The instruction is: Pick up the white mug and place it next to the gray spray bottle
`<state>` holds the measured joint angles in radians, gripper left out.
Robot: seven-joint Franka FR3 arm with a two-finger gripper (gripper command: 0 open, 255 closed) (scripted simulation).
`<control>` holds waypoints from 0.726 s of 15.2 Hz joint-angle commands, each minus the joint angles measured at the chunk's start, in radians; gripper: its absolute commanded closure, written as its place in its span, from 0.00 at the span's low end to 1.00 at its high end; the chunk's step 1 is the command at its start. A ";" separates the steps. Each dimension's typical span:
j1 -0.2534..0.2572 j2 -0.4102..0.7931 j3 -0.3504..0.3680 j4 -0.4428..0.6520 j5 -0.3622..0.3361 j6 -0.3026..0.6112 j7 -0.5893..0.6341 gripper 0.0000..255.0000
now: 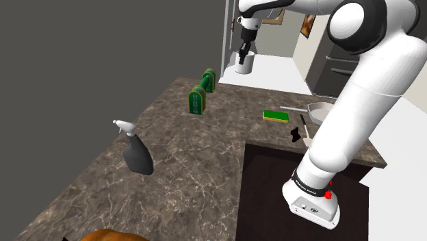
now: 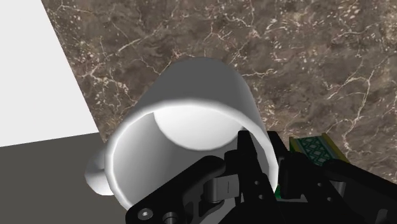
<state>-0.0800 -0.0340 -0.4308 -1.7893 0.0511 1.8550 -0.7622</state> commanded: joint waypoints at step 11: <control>-0.003 0.024 -0.004 0.188 0.009 -0.166 0.001 1.00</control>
<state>-0.0821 -0.0080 -0.4337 -1.6156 0.0609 1.7049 -0.7602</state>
